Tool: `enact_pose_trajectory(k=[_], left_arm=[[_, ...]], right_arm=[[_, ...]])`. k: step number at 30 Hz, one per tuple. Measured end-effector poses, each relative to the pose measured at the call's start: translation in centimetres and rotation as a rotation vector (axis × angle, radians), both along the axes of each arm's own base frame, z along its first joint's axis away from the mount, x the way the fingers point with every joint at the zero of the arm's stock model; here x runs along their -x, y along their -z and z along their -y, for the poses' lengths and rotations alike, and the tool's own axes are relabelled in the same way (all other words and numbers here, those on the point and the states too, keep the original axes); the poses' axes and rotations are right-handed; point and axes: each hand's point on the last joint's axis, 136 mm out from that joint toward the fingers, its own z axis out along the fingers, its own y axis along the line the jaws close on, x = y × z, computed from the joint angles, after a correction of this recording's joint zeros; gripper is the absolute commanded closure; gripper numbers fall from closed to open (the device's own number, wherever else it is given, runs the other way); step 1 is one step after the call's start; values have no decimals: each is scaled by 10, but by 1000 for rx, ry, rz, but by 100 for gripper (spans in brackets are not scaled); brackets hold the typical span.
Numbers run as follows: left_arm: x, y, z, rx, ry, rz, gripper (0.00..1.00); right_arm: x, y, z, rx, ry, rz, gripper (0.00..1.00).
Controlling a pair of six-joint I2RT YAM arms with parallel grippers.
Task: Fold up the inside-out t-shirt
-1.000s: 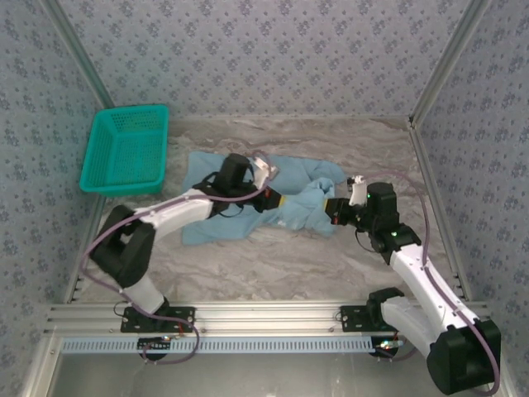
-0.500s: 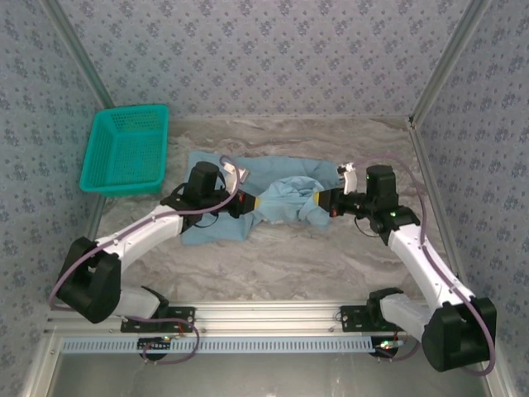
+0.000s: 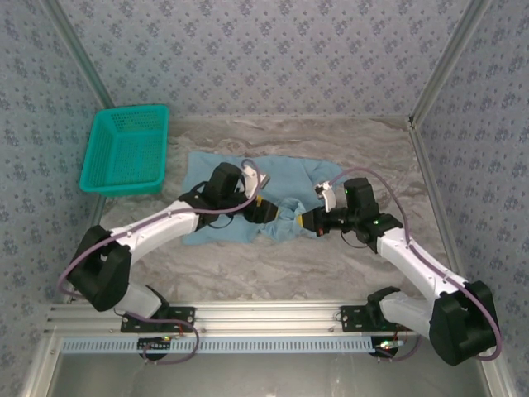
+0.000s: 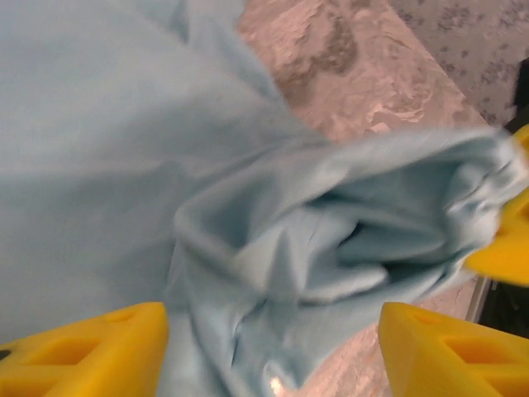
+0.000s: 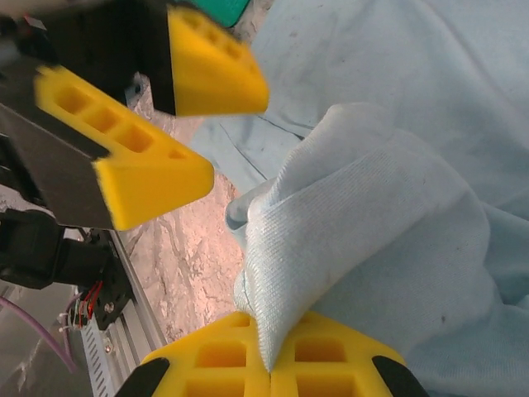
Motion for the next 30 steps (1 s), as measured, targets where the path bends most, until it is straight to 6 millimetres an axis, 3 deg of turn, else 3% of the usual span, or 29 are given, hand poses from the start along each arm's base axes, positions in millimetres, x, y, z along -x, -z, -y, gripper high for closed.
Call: enact_pose_trajectory(k=[4,11,13,17,19,22,25,27,30], left_arm=[[-14,-8,20,-16,86,87,23],[-18,17,41,-98,254,122,24],[-15,18,48,-84,303,115,35],[-17,5,69,-28,373,108,81],[-19,-6,74,-7,384,110,94],[-15,-20,72,4,365,71,100],[-4,-37,63,23,327,3,100],[5,-54,59,61,299,-41,100],[16,-71,51,109,254,-113,100]], right_arm=[[4,1,0,0,-10,14,100],[5,-7,1,-8,-13,45,100],[6,-7,1,-9,-13,47,100],[5,-5,3,5,2,42,100],[-1,3,12,62,62,20,93],[-23,11,45,211,252,-15,80],[-51,2,76,357,433,19,71],[-63,-8,86,417,499,57,65],[-69,-21,84,460,506,126,56]])
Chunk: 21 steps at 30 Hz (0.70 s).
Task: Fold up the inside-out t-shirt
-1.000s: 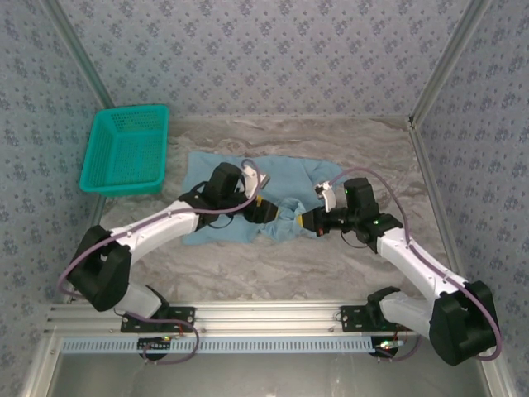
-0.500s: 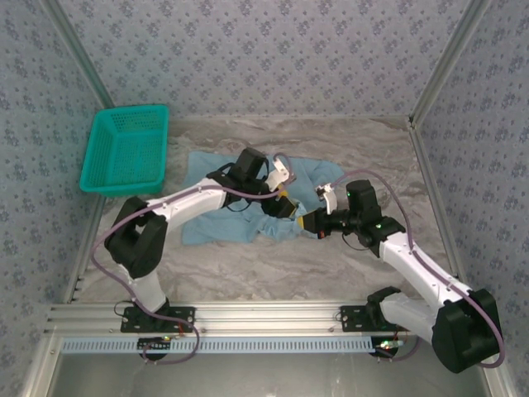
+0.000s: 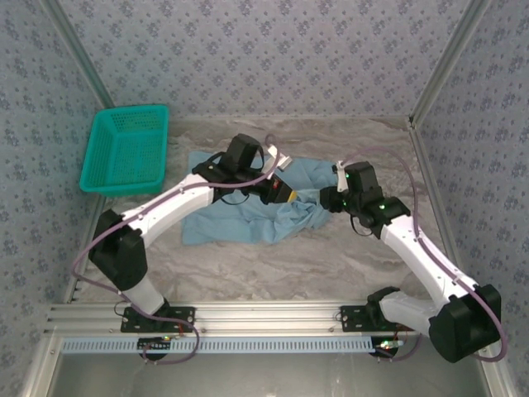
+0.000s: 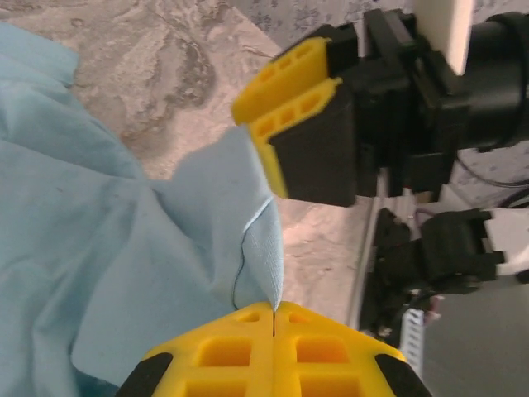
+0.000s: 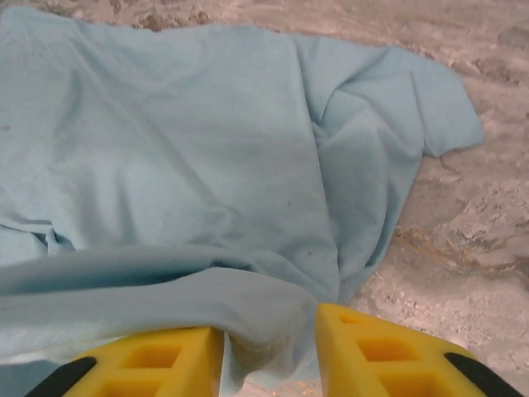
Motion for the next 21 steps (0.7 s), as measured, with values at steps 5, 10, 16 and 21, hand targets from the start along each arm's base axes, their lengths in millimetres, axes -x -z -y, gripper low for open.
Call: enact_pose_trajectory(k=[5,10,16,21], left_arm=[[4,3,-3,8,-72,-130,100],[2,1,-2,21,-106,-181,100],[1,0,-2,22,-124,-207,100],[1,0,-2,22,-128,-213,100]], right_arm=[[19,-15,-19,23,-121,67,43],[51,-39,-25,-53,-212,162,52],[87,-31,-59,-142,-393,162,70],[105,-6,-98,-158,-547,91,75]])
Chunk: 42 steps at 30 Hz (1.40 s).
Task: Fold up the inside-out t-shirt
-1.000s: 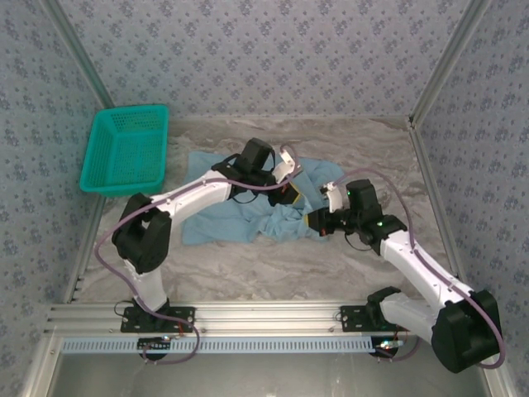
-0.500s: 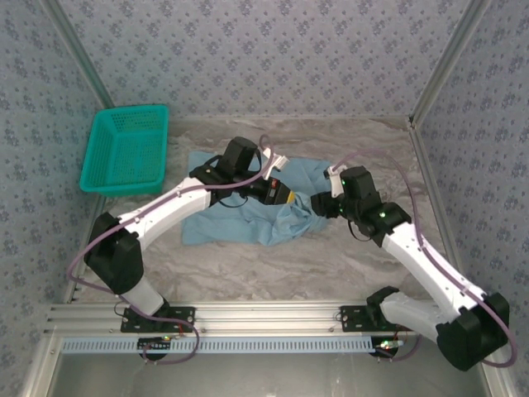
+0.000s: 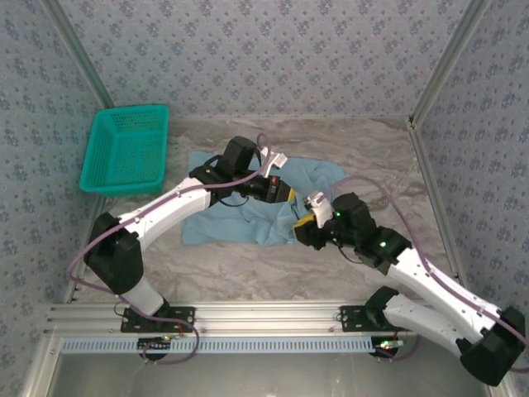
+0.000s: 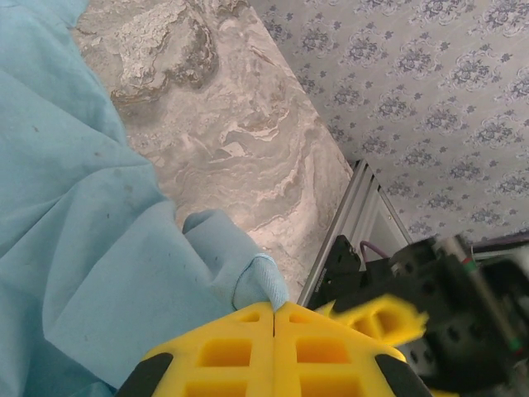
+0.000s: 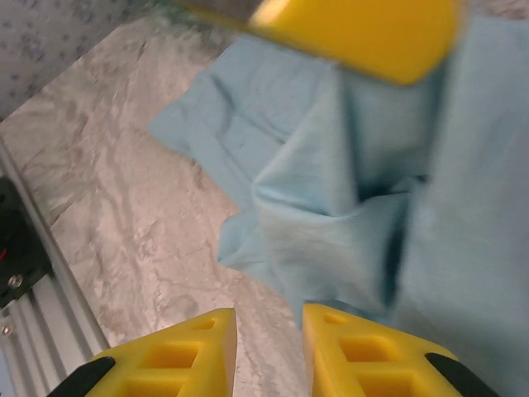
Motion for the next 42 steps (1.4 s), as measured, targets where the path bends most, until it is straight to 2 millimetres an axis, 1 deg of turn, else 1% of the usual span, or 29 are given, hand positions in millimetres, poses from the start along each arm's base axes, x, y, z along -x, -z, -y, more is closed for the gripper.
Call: enact_pose_trajectory(k=[3,4,6,10,14,17,21,25,29,32,38,39,42], left_arm=[[0,0,0,0,0,0,100],[0,0,0,0,1,1,100],[0,0,0,0,1,1,100],[0,0,0,0,4,7,100],[0,-1,0,1,10,19,100],[1,-2,0,2,14,27,100],[1,-3,-1,6,16,28,100],[2,-4,0,9,19,27,100],[2,-4,0,9,19,27,100],[2,-5,-1,10,19,28,100],[1,-4,-1,6,12,31,100],[0,-4,-2,4,6,34,100],[-8,-6,-7,-4,-31,46,100]], right_arm=[[-9,17,-5,41,7,-28,80],[-12,23,-4,57,18,-38,80],[-21,28,0,70,49,-44,80],[-43,21,11,42,117,-15,78],[-57,15,19,-5,159,-3,75],[-62,13,22,-37,171,-6,74],[-69,17,20,-46,170,-10,74],[-73,26,17,-33,166,-30,66],[-75,30,16,-27,166,-33,65],[-77,30,15,-31,165,-27,69],[-79,39,11,-15,155,-30,98],[-79,39,11,-15,155,-31,100],[-74,33,14,-21,156,-21,100]])
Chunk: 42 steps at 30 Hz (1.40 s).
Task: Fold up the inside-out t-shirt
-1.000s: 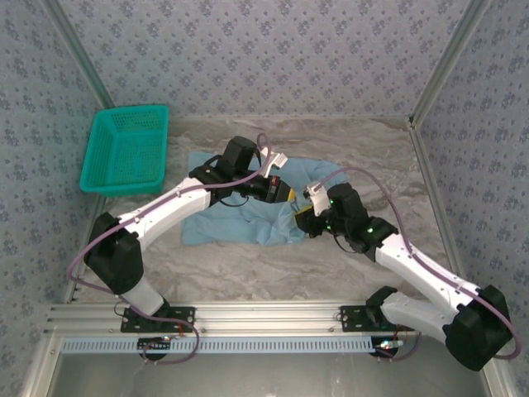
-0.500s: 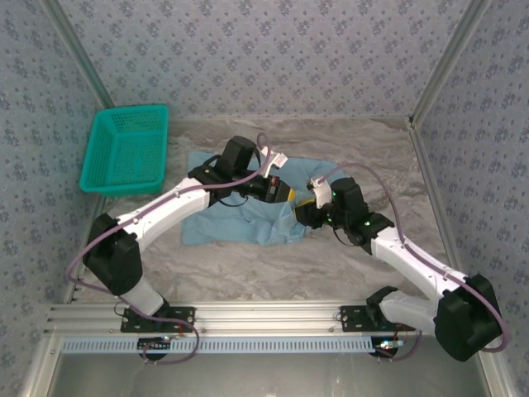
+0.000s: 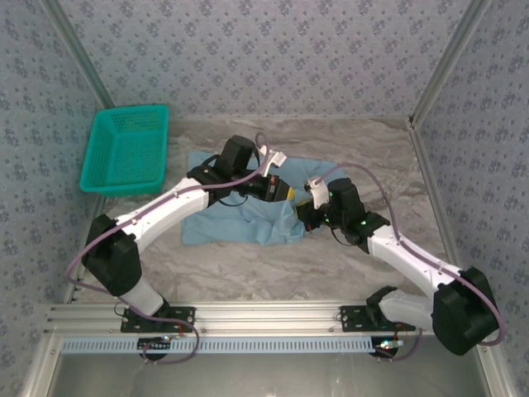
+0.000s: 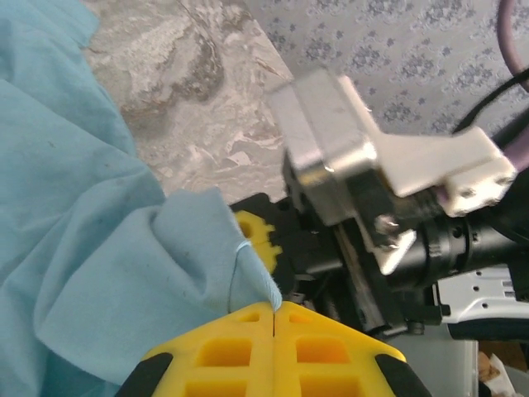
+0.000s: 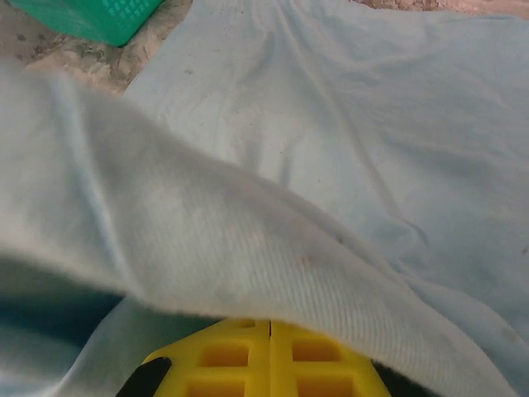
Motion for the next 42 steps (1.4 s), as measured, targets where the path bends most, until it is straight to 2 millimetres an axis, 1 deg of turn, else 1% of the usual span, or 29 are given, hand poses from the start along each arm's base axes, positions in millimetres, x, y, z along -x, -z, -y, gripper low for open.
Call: enact_pose_trajectory(k=[2,4,7,9,11,14,15,16,17,18,20,23,25,26,28,31,33,35,37,40,42], left_arm=[[-9,0,-10,-10,-49,7,100],[-23,4,-24,-34,-122,19,100],[-43,16,-44,-83,-226,32,100],[-52,26,-53,-116,-271,31,100],[-55,34,-55,-137,-286,24,100],[-56,43,-54,-155,-285,13,100],[-56,46,-53,-160,-282,12,97],[-56,49,-53,-166,-279,12,90],[-56,51,-53,-172,-273,17,79],[-56,53,-54,-178,-272,23,72],[-56,57,-55,-193,-270,37,61],[-55,60,-59,-192,-282,59,50],[-49,60,-63,-190,-294,76,44],[-43,56,-64,-185,-294,92,42],[-29,44,-59,-163,-280,126,41],[-7,19,-40,-96,-221,175,41],[4,13,-28,-65,-186,180,41],[10,16,-17,-55,-161,174,42],[10,23,-11,-63,-145,163,45],[5,35,0,-81,-128,144,57],[1,39,6,-87,-121,140,64]], right_arm=[[7,-11,4,-21,-6,21,100],[15,-29,10,-64,-16,65,100],[27,-53,19,-137,-32,131,100],[32,-62,23,-186,-39,155,100],[34,-67,26,-240,-44,160,100],[33,-69,27,-305,-56,139,100],[33,-69,27,-322,-59,132,100],[32,-72,26,-345,-62,125,100],[31,-75,25,-365,-66,123,100],[31,-78,24,-382,-68,122,100],[27,-84,22,-418,-67,118,100],[21,-85,21,-451,-49,91,100],[17,-83,20,-462,-27,70,100],[15,-82,20,-466,-14,64,100],[13,-82,19,-472,5,59,100],[11,-85,17,-478,23,68,100],[10,-86,17,-482,33,71,100],[9,-87,18,-486,42,77,100],[8,-88,18,-488,46,81,100],[9,-89,16,-491,43,84,100],[9,-90,16,-492,43,85,100]])
